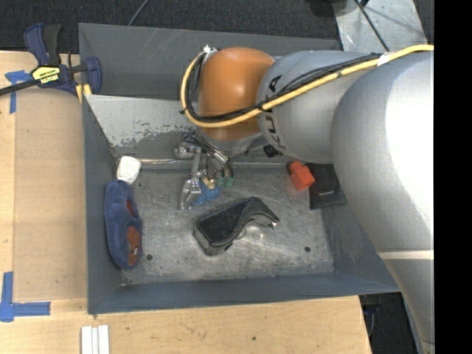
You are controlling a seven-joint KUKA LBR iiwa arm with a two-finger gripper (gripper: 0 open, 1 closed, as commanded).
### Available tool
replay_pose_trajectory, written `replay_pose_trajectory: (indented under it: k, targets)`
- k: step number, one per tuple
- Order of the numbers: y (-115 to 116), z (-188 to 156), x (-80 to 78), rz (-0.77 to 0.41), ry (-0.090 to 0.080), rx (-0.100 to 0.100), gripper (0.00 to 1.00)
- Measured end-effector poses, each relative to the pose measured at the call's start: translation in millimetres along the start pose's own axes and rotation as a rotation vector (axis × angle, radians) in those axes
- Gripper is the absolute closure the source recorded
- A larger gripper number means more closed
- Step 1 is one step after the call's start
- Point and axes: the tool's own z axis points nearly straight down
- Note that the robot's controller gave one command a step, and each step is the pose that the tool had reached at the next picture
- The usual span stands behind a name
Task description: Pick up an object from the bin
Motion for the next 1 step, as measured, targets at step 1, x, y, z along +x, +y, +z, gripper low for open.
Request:
replay_pose_trajectory:
  k: [1]
  targets:
    - [-72.2, 1.8, 38.3, -0.085, -0.003, 0.001, 0.00]
